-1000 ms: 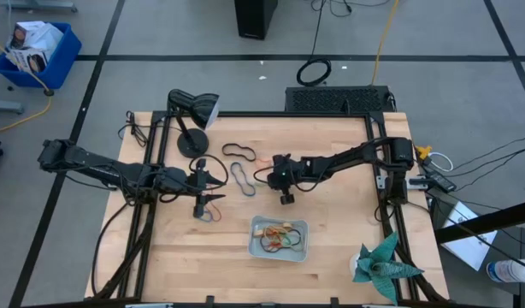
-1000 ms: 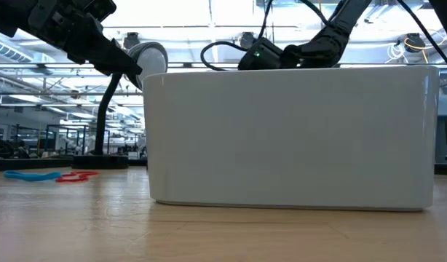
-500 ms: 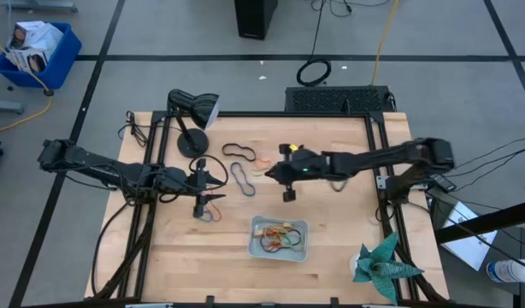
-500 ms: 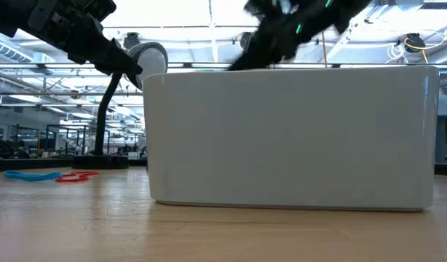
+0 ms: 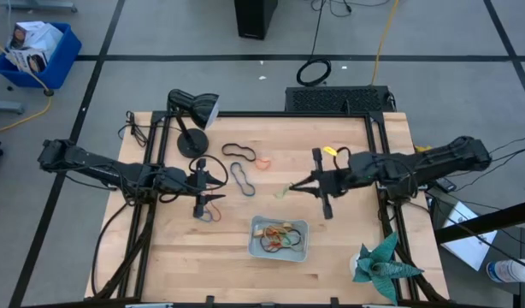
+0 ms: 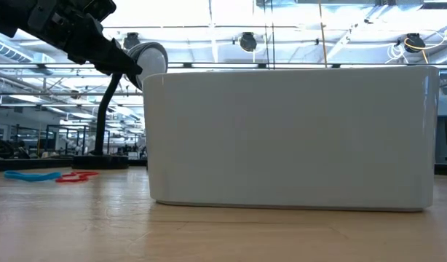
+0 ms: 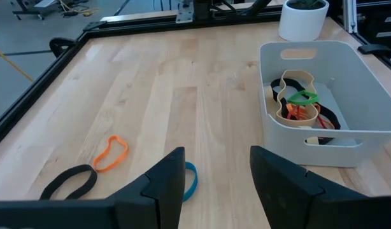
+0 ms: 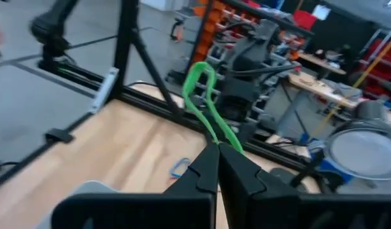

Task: Pick and place rubber bands into bin
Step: Put the green rubber band into the gray bin

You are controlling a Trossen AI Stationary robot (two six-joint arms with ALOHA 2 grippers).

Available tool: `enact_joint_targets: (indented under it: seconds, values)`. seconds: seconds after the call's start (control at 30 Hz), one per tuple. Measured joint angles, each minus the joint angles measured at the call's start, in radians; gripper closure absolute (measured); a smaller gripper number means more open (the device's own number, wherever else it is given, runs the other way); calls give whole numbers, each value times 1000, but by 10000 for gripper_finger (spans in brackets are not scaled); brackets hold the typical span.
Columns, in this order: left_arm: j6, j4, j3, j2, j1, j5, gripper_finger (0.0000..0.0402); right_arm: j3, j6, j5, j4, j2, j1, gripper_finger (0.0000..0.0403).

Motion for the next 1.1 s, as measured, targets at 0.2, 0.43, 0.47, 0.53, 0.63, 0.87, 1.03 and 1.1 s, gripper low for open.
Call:
enact_joint_targets:
  seconds: [0.2, 0.43, 0.47, 0.53, 0.63, 0.87, 1.03, 1.1]
  values:
    - [0, 0, 0, 0, 0, 0, 217, 0, 69, -42, -41, 41, 49, 403]
    - [-1, 0, 0, 0, 0, 0, 217, 0, 162, -222, -42, 207, 53, 403]
    - [-2, 0, 0, 0, 0, 0, 217, 0, 173, -245, -43, 235, 53, 403]
    - [-5, 0, 0, 0, 0, 0, 217, 0, 197, -287, -37, 291, 53, 403]
    - [-5, 0, 0, 0, 0, 0, 217, 0, 225, -311, -36, 367, 53, 403]
    - [-5, 0, 0, 0, 0, 0, 217, 0, 259, -310, -36, 499, 52, 403]
    - [-5, 0, 0, 0, 0, 0, 217, 0, 260, -307, -35, 560, 50, 403]
    - [-5, 0, 0, 0, 0, 0, 217, 0, 260, -306, -34, 582, 50, 403]
